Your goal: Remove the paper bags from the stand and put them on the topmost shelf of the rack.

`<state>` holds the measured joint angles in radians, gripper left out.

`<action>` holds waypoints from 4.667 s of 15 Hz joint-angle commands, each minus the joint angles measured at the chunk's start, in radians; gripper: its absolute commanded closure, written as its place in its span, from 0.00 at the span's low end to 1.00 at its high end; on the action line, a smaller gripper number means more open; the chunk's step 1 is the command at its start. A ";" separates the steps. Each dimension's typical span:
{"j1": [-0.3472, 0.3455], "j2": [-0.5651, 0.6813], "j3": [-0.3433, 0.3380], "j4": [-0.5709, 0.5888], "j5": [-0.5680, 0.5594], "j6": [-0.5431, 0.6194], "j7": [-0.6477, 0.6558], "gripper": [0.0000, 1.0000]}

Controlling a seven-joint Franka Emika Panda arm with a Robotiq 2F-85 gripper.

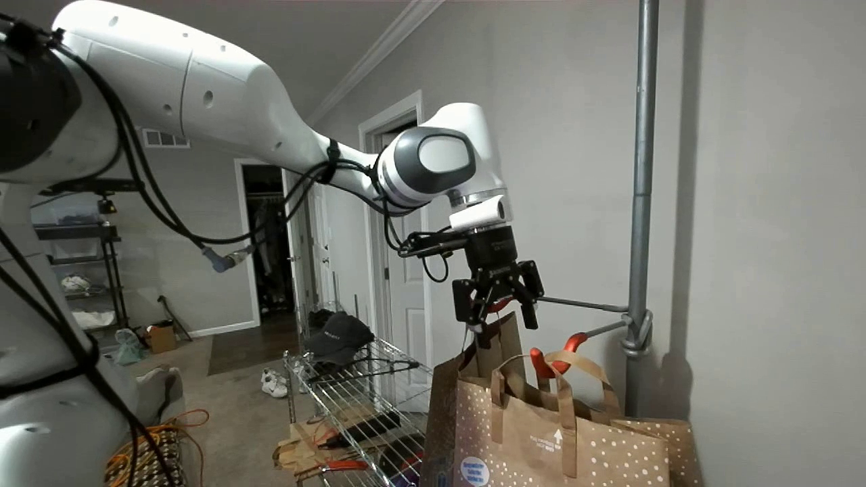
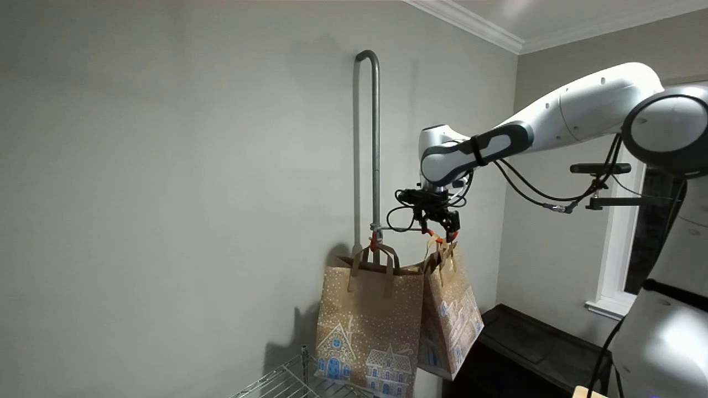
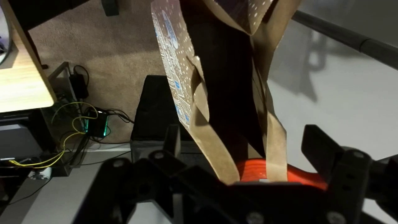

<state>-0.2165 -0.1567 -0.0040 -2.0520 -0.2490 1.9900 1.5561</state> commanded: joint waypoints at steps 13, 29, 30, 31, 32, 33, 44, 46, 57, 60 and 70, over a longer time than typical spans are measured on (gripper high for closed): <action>0.048 0.081 -0.088 0.001 -0.069 0.122 -0.027 0.00; 0.048 0.082 -0.097 0.006 -0.131 0.109 -0.001 0.83; 0.049 0.079 -0.097 0.007 -0.135 0.106 0.000 0.90; 0.049 0.076 -0.096 0.007 -0.136 0.104 0.000 0.95; 0.050 0.071 -0.096 0.007 -0.142 0.100 0.002 0.96; 0.049 0.065 -0.095 0.006 -0.147 0.095 0.003 0.98; 0.040 -0.059 -0.082 -0.003 -0.214 -0.068 -0.016 0.98; 0.039 -0.083 -0.081 -0.012 -0.214 -0.040 -0.016 0.98; 0.006 -0.238 -0.109 -0.139 -0.191 -0.189 -0.143 0.97; 0.009 -0.323 -0.117 -0.206 -0.169 -0.175 -0.246 0.97; 0.029 -0.489 -0.029 -0.315 0.054 -0.072 -0.261 0.98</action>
<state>-0.1503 -0.6490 -0.0595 -2.3693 -0.2132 1.9168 1.3123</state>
